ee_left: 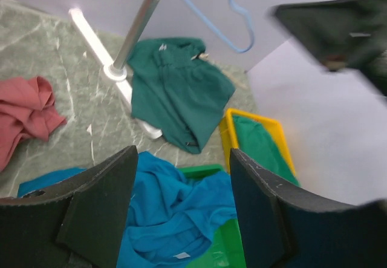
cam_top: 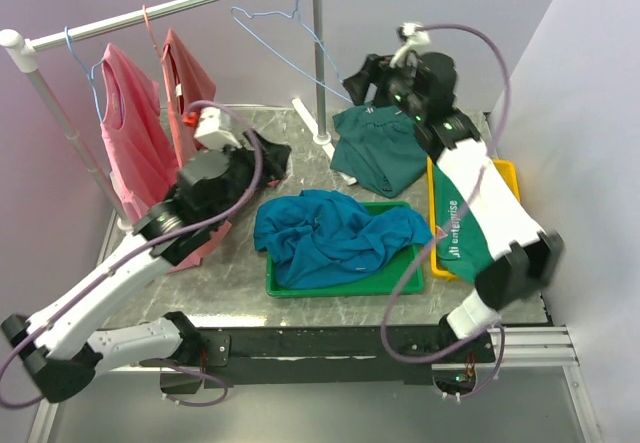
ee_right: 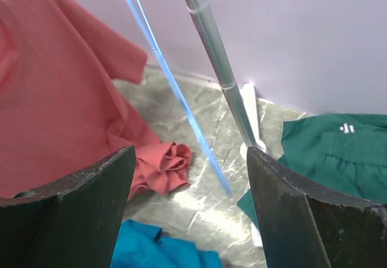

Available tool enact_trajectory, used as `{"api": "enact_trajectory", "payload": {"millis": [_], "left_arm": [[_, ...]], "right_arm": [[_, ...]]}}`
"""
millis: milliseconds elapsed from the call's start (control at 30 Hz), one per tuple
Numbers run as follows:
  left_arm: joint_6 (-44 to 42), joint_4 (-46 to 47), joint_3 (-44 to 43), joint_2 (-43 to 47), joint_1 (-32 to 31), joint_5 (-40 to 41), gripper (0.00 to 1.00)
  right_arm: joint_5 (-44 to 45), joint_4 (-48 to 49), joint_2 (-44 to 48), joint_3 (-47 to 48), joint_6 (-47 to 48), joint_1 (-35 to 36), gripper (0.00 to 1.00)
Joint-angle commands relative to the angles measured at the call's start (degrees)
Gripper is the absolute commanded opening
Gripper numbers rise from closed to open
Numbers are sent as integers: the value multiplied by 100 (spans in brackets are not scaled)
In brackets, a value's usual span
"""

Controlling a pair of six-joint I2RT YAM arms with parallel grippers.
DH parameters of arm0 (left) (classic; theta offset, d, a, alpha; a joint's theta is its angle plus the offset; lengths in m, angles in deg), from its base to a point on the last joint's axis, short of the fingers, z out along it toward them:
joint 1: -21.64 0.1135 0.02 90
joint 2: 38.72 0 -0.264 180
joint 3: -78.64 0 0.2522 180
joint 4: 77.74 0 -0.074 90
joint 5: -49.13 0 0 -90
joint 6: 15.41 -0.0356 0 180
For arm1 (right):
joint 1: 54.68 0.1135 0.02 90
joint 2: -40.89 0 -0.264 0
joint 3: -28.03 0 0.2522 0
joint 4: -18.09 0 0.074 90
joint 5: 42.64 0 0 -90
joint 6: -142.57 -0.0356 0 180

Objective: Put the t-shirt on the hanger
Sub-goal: Pick up the hanger from the clothesline.

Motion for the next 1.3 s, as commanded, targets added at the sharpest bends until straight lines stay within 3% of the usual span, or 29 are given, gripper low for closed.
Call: {"api": "enact_trajectory", "payload": {"millis": [0,233,433,933,1067,1133,1200,1267], "left_arm": [[-61,-46,-63,447,2,-138,67],[-298,-161,-230,475,10,-155,68],[-360,-125,-204,492,11,-200,67],[-685,-283,-134,808,11,-33,65],[-756,-292,-143,887,11,3,65],[-791,-292,-143,905,11,-23,63],[-808,-292,-125,923,2,-24,62],[-835,-284,-90,966,11,-24,61]], "right_arm": [[-449,-47,-840,896,589,-39,82],[-397,329,-1018,801,650,127,78],[297,445,-1016,703,1116,602,75],[517,-109,-2598,3179,1283,884,70],[719,-364,-2977,3762,1354,998,51],[1051,-207,-2933,3641,1354,1103,40],[1254,-31,-2819,3535,1591,1174,36],[1632,-4,-2784,3543,1766,1288,27]]}}
